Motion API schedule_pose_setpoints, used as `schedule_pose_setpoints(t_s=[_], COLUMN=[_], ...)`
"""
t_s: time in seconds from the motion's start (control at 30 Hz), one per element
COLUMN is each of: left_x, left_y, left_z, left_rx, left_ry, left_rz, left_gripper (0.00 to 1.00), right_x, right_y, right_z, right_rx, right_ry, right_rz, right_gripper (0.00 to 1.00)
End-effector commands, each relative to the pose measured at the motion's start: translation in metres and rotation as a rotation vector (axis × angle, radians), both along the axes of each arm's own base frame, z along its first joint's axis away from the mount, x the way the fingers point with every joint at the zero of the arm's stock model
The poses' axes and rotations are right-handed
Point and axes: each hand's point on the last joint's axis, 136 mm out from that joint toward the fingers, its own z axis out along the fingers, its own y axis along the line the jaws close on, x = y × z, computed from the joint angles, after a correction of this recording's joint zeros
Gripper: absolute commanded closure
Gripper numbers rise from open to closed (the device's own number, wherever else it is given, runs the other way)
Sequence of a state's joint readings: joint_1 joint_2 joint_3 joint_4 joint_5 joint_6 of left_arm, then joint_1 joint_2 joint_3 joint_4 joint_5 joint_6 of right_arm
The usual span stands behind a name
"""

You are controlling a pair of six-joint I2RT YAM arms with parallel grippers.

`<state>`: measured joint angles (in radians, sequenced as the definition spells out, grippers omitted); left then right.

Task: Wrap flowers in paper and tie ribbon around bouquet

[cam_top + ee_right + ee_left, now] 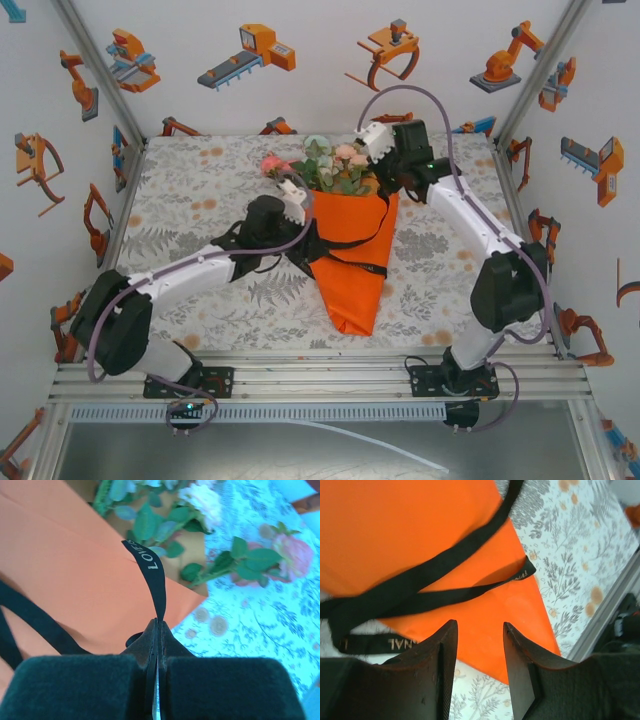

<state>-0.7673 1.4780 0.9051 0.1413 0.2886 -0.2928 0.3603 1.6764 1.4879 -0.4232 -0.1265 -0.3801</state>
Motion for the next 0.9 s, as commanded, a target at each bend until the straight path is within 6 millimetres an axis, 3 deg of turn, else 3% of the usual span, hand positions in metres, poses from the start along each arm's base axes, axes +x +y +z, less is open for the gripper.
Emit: schedule_pose_setpoints(t_s=[0.0, 0.23, 0.53, 0.63, 0.77, 0.87], left_x=[-0.019, -0.033, -0.022, -0.023, -0.023, -0.024], left_y=[-0.036, -0.076, -0.084, -0.083, -0.082, -0.080], left_z=[0.008, -0.022, -0.076, -0.076, -0.069, -0.053], left_rx=[0.104, 0.210, 0.312, 0.285, 0.276, 0.245], left_ry=[-0.198, -0.284, -0.237, -0.244, -0.253, -0.273], left_rz=[-0.234, -0.444, -0.465, -0.448, -0.437, -0.424], left_gripper=[0.56, 0.47, 0.43, 0.56, 0.99, 1.00], right_x=[0.006, -0.003, -0.013, -0.016, -0.023, -0.036], right_y=[-0.017, -0.032, -0.035, -0.031, -0.026, -0.014], right_z=[0.000, 0.003, -0.011, -0.019, -0.028, -0.039], right_rx=[0.031, 0.148, 0.184, 0.198, 0.215, 0.235], right_ry=[-0.026, 0.010, 0.055, 0.084, 0.120, 0.158], right_rz=[-0.115, -0.198, -0.200, -0.183, -0.153, -0.063], right_gripper=[1.00, 1.00, 1.00, 1.00, 1.00, 1.00])
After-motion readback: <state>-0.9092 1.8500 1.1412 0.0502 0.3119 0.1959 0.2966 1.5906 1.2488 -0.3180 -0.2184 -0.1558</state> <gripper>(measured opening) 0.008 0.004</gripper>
